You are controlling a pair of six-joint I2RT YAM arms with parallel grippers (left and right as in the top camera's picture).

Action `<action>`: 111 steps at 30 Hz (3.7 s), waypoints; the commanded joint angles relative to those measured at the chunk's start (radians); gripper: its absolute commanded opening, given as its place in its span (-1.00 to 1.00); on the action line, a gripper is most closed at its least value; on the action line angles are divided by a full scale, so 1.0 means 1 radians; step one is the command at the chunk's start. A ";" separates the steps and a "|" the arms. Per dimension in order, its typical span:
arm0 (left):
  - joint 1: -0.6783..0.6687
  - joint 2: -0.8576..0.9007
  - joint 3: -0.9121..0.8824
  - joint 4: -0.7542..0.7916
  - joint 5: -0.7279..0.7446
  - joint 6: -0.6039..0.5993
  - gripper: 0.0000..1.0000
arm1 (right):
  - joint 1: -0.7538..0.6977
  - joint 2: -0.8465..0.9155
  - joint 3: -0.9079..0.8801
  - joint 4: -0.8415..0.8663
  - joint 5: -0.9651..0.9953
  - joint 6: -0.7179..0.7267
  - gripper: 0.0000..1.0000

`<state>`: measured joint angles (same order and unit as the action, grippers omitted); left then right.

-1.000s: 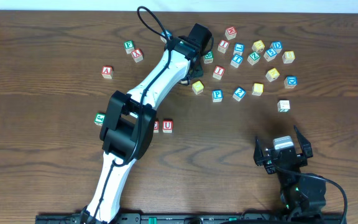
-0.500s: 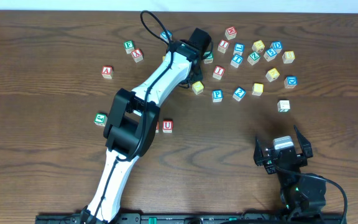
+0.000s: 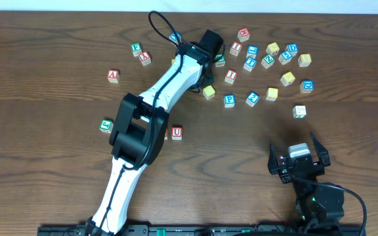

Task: Spell out NEURIPS
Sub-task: 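Lower the left gripper and close it on the green R block, then lift the green R block and carry it toward the N E U row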

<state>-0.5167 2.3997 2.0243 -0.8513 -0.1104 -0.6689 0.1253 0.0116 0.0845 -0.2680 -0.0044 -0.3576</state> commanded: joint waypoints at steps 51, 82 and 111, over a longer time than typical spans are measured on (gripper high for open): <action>0.007 0.014 0.022 -0.009 -0.002 0.034 -0.75 | -0.013 -0.006 -0.002 -0.003 -0.002 0.013 0.99; 0.002 -0.319 0.022 -0.133 -0.013 0.137 -0.85 | -0.013 -0.006 -0.002 -0.003 -0.002 0.013 0.99; -0.204 -0.449 -0.138 -0.307 -0.172 0.090 -0.85 | -0.013 -0.006 -0.002 -0.003 -0.002 0.013 0.99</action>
<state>-0.7174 1.9656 1.9331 -1.1599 -0.2615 -0.5468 0.1253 0.0116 0.0845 -0.2680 -0.0044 -0.3576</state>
